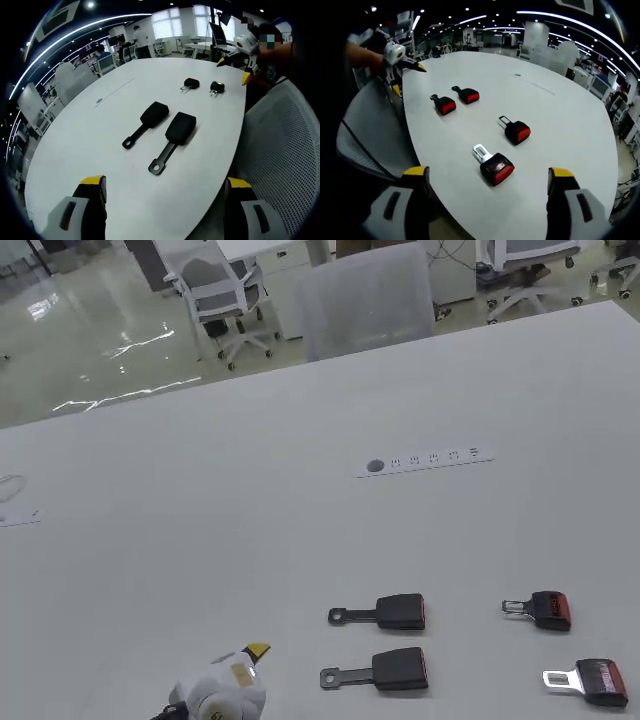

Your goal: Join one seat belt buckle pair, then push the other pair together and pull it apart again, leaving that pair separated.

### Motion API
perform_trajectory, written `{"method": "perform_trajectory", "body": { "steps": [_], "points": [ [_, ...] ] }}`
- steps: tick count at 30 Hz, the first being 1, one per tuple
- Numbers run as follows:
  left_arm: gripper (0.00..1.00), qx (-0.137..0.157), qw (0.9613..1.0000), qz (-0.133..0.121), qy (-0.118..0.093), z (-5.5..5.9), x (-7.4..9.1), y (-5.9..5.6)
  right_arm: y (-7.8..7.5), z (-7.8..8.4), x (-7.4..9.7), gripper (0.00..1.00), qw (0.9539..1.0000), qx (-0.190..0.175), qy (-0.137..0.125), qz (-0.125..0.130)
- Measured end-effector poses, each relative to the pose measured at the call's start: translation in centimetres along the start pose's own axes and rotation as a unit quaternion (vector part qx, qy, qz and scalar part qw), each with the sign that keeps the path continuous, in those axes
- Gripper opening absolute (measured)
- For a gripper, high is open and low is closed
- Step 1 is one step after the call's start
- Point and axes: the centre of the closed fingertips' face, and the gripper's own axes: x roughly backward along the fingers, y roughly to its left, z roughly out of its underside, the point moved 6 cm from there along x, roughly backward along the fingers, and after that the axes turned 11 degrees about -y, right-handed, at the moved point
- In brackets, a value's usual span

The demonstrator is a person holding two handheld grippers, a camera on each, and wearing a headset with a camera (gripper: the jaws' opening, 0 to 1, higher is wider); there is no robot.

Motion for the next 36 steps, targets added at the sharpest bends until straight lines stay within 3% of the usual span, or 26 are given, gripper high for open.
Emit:
{"method": "perform_trajectory", "body": {
  "steps": [13, 20, 26, 36],
  "points": [
    [0.97, 0.013, 0.9999, 0.000, 0.004, 0.9, 0.3, -0.3, -0.3, 0.1, 0.2, 0.97, 0.9999, 0.011, 0.011, 0.003],
    [0.98, 0.012, 0.9999, -0.009, 0.005, 1.0, 0.5, 0.4, -0.6, -0.1, 0.1, 0.96, 0.9998, 0.014, 0.016, -0.002],
    [0.93, 0.002, 0.9998, 0.003, 0.019, 0.8, 0.1, 0.1, -0.7, 0.0, 0.2, 0.91, 0.9992, 0.031, 0.023, -0.006],
    [0.90, -0.019, 0.9993, 0.023, 0.023, 0.3, -0.9, -0.3, -0.7, 0.3, 0.0, 0.84, 0.9965, 0.067, 0.044, -0.021]
  ]
}}
